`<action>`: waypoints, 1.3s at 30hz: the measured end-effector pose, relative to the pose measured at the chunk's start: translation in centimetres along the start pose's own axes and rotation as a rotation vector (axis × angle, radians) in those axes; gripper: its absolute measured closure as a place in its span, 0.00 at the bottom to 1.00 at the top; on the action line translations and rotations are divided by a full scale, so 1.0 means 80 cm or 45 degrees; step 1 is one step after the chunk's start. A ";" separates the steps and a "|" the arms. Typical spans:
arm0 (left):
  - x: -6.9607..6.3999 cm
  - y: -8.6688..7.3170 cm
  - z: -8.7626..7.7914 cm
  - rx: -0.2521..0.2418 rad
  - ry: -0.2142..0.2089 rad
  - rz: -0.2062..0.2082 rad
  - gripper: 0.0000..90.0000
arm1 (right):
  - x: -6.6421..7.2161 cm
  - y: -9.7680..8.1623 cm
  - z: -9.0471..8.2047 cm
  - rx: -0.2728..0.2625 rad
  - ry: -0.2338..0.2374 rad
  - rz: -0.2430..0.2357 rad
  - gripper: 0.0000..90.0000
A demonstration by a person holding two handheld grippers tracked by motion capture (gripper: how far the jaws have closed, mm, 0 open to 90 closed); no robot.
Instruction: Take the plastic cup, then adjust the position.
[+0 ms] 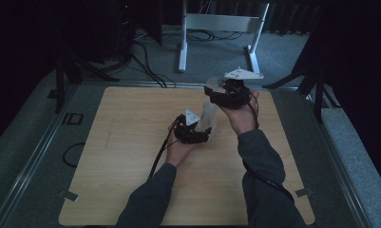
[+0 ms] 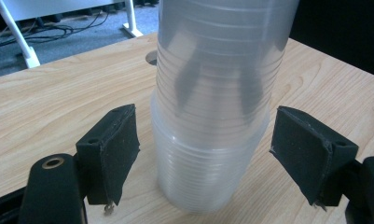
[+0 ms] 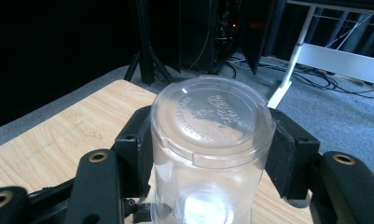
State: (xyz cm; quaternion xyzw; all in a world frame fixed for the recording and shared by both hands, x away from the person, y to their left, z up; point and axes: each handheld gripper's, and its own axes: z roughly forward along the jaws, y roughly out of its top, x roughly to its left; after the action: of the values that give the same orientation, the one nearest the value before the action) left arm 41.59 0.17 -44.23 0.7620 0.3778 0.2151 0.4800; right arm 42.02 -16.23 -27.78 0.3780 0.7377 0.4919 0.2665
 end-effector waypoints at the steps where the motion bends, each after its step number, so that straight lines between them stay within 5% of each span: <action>1: 0.000 0.001 -0.001 -0.005 0.002 0.002 0.25 | -0.002 0.000 -0.002 0.001 0.000 0.000 0.45; 26: -0.005 -0.007 -0.030 -0.028 -0.007 0.006 0.25 | -0.033 -0.028 -0.043 0.018 -0.070 0.047 0.45; 39: -0.017 0.003 -0.058 -0.115 -0.054 0.029 0.25 | -0.043 -0.053 -0.056 0.033 -0.079 0.093 0.45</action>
State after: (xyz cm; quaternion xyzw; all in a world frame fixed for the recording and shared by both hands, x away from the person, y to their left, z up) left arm 37.63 1.66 -41.91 0.7481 0.3487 0.2213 0.5194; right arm 39.30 -22.36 -29.97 0.4232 0.7209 0.4799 0.2661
